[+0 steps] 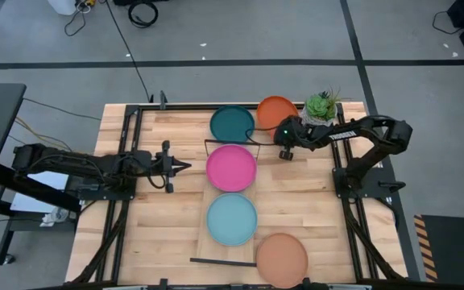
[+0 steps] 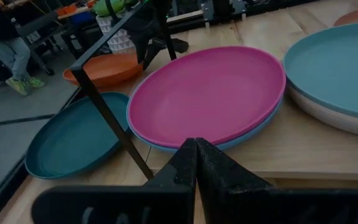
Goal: Place and stack plates onto a shelf
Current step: Stack the orange plate on top of the pink plate on the shelf
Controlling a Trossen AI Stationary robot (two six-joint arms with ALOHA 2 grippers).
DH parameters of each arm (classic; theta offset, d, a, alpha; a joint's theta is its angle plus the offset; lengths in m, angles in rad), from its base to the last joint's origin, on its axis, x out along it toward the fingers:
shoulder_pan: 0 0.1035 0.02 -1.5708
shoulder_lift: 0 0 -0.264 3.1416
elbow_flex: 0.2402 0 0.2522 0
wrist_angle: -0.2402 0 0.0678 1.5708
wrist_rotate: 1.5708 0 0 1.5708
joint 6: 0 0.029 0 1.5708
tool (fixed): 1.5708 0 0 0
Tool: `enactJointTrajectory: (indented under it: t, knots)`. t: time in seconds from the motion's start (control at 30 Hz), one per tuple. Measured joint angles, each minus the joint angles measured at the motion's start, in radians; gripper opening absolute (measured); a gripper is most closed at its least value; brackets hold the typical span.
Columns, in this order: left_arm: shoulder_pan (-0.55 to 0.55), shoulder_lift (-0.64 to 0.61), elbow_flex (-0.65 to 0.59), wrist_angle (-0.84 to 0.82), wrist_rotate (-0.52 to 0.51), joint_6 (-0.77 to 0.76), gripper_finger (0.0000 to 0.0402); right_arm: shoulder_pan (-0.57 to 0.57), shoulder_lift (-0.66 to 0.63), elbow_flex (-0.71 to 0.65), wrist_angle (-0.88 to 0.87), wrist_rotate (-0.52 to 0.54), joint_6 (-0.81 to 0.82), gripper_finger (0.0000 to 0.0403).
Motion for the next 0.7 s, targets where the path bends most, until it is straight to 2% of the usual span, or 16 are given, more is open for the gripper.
enactJointTrajectory:
  t: [0.13, 0.33, 0.7]
  knots:
    - [0.0, 0.0, 0.0, 0.015, -0.007, -0.001, 0.0013, 0.036, -0.012, 0.003, -0.021, 0.013, -0.004, 0.0017]
    - [0.0, 0.0, 0.0, 0.03, -0.007, -0.047, 0.0013, 0.141, -0.079, -0.002, -0.086, 0.062, 0.071, 0.0025]
    - [0.0, 0.0, 0.001, 0.031, -0.015, -0.048, 0.0013, 0.292, -0.286, -0.004, -0.126, 0.08, 0.174, 0.0021]
